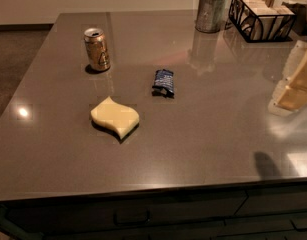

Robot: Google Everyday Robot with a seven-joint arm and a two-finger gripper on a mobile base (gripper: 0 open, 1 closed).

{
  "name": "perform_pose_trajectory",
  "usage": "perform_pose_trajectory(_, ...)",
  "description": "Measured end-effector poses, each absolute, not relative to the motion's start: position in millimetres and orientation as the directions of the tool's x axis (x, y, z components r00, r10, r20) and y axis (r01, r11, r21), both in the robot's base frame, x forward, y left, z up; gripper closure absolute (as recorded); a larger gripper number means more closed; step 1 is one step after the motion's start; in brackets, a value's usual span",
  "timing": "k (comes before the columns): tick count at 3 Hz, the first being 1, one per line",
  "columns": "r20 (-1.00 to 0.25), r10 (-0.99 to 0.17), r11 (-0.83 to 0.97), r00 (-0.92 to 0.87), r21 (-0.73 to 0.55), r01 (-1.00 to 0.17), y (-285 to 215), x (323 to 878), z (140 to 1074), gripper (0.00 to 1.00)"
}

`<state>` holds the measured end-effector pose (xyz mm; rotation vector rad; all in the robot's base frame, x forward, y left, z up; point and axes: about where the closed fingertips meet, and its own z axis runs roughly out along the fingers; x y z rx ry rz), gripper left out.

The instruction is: Pick sponge

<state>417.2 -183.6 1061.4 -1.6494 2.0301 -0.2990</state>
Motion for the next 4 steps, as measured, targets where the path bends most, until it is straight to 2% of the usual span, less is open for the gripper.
perform_pose_trajectory(2, -0.264, -0.956, 0.246, -0.131, -0.468, -0.849, -168, 423, 1060, 0.00)
perform_pose_trajectory(4, -0.312, -0.933, 0.289, -0.179, -0.354, -0.890, -107, 462, 1016, 0.00)
